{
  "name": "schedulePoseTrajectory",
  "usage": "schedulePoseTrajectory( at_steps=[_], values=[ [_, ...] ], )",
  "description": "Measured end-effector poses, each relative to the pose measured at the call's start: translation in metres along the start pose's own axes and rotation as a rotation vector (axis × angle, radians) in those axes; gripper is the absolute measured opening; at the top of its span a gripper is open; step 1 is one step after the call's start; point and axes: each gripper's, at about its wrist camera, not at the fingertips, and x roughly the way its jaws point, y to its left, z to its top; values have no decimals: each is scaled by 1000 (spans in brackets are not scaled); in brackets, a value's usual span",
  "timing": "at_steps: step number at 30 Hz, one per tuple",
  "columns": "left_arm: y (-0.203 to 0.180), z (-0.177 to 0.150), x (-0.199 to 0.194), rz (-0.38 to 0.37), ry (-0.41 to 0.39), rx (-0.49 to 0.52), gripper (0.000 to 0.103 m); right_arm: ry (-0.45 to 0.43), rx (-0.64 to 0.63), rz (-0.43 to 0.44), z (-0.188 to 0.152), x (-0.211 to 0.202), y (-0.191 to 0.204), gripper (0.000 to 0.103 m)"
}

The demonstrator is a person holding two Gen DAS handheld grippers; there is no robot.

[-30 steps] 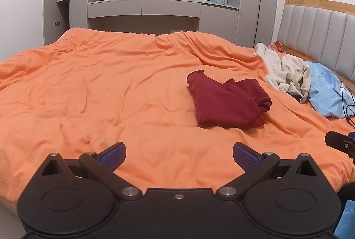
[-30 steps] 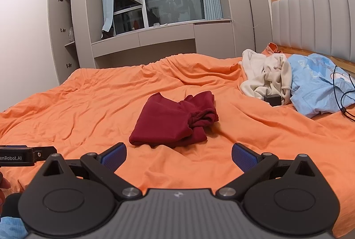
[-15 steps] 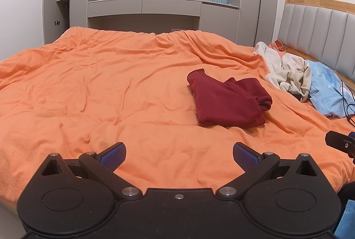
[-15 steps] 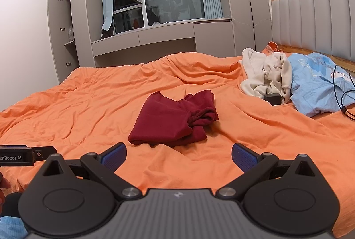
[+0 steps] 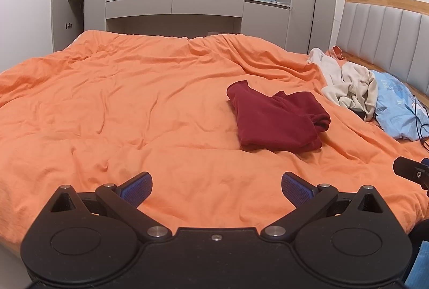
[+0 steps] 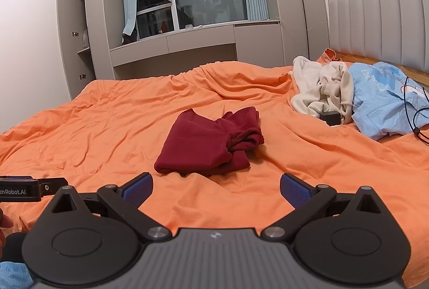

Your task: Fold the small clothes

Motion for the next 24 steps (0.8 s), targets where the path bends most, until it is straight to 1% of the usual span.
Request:
schedulePoseTrajectory(
  at_steps=[3, 11, 24],
  values=[
    [-2, 2, 2, 16, 17, 11, 102, 6, 3, -3, -1, 2, -1, 103],
    [-4, 2, 4, 58, 24, 28, 102, 22, 8, -7, -1, 9, -4, 103],
    [0, 5, 15, 70, 54, 28, 102, 51, 12, -7, -2, 21, -5, 103]
  ],
)
